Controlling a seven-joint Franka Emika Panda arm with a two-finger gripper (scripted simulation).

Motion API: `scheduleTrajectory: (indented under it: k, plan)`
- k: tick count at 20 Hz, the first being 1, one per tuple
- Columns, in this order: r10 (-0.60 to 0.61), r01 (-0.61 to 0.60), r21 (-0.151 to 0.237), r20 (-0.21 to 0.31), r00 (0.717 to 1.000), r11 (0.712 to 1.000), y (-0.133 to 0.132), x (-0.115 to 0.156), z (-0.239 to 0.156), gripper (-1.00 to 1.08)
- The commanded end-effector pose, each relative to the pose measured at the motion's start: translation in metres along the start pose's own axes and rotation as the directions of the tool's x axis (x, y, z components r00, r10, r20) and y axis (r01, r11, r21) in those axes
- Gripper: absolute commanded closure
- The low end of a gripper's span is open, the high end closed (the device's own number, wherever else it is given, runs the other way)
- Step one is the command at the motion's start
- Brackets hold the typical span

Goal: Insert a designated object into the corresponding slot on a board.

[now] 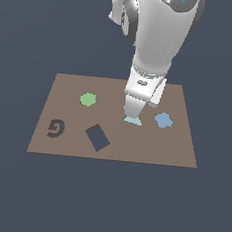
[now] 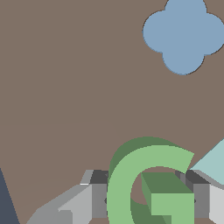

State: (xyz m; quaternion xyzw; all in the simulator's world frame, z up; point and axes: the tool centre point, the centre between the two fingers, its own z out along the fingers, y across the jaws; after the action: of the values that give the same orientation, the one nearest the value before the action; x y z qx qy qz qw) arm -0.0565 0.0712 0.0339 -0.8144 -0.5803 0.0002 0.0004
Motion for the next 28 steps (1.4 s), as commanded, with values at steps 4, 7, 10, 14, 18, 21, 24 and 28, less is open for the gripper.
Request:
scheduleTrajectory:
  k: [4, 7, 10, 14, 18, 21, 24, 28]
  plan:
    - [0.138, -0.138, 0.000, -0.001, 0.990, 0.990, 0.033, -0.006, -0.001, 1.08]
    - [0.237, -0.237, 0.000, -0.001, 0.971, 0.971, 0.057, -0.014, -0.002, 1.08]
    - [0.353, -0.353, 0.000, -0.001, 0.936, 0.936, 0.084, -0.026, -0.002, 1.08]
    - [0.514, -0.514, 0.000, -0.001, 0.858, 0.858, 0.120, -0.051, -0.004, 1.08]
    - [0.648, -0.648, 0.000, -0.002, 0.762, 0.762, 0.150, -0.079, -0.005, 1.08]
    - [0.730, -0.730, 0.000, -0.002, 0.683, 0.683, 0.167, -0.101, -0.005, 1.08]
    - [0.798, -0.798, 0.000, -0.002, 0.602, 0.602, 0.181, -0.123, -0.006, 1.08]
    - [0.868, -0.868, 0.000, -0.002, 0.497, 0.497, 0.194, -0.152, -0.006, 1.08]
